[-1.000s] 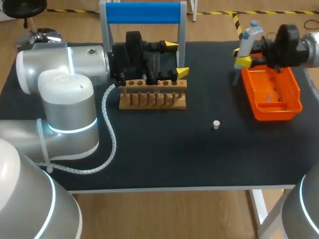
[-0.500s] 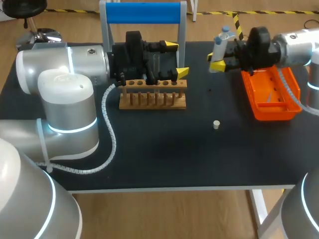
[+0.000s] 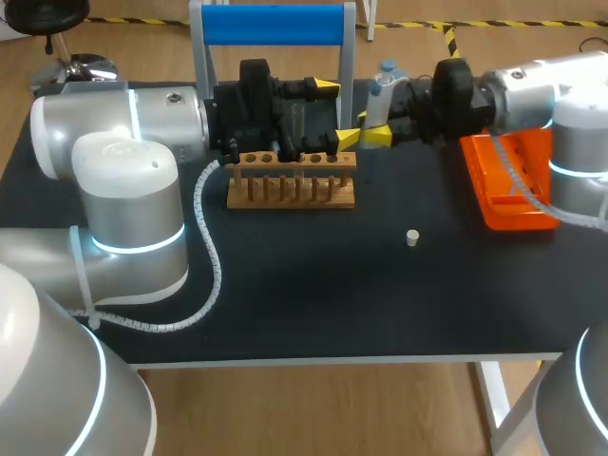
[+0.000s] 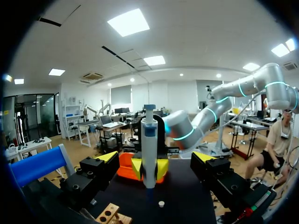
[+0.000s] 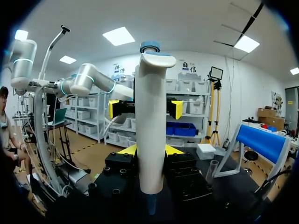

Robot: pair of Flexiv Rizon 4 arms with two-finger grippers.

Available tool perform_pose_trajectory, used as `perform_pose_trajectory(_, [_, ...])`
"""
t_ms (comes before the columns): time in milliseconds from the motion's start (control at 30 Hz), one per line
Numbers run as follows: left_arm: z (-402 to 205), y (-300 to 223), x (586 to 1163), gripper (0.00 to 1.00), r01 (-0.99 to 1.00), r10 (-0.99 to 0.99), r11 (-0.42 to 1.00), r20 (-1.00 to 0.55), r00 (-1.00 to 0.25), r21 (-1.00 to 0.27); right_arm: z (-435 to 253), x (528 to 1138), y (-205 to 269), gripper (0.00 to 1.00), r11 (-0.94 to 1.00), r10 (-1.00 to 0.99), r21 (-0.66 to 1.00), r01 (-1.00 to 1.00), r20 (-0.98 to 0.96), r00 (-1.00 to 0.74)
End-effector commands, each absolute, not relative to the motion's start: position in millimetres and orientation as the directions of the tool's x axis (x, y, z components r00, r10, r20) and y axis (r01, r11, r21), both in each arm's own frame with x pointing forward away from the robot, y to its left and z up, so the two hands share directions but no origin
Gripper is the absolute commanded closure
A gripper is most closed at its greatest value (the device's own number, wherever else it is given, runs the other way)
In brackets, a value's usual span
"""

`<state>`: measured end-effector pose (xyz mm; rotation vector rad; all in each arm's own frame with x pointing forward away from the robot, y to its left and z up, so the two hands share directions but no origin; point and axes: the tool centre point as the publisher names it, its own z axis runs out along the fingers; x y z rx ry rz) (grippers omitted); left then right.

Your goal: Invert the test tube, pick up the pipette, mount the tip to pipette, aspirate from beaker and dispense into the tube, eject the tip, return the pipette, and cap with the stopper.

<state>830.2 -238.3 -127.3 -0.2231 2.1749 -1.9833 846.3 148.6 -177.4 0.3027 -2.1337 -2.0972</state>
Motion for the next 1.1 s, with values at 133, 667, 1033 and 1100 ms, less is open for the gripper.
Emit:
perform_pose_trajectory(133, [-129,-240,830,0.0,0.018,-0.242,0.089,-0.04,-0.969,-0.996,-173,845,171,1.0,0.008,-0.241,0.998,-0.056,-0.052,-0.969])
perform_pose_trajectory(667, [-129,-240,830,0.0,0.018,-0.242,0.089,-0.04,-0.969,-0.996,-172,842,199,1.0,0.006,-0.221,0.997,-0.071,-0.068,-0.973])
perform_pose_trajectory(1033, [-129,-240,830,0.8,0.018,-0.242,0.089,-0.04,-0.969,-0.996,-171,842,201,1.0,-0.001,-0.199,0.997,-0.082,-0.08,-0.977])
perform_pose_trajectory(1100, [-129,-240,830,1.0,0.018,-0.242,0.089,-0.04,-0.969,-0.996,-171,842,201,1.0,-0.005,-0.197,0.997,-0.083,-0.082,-0.977])
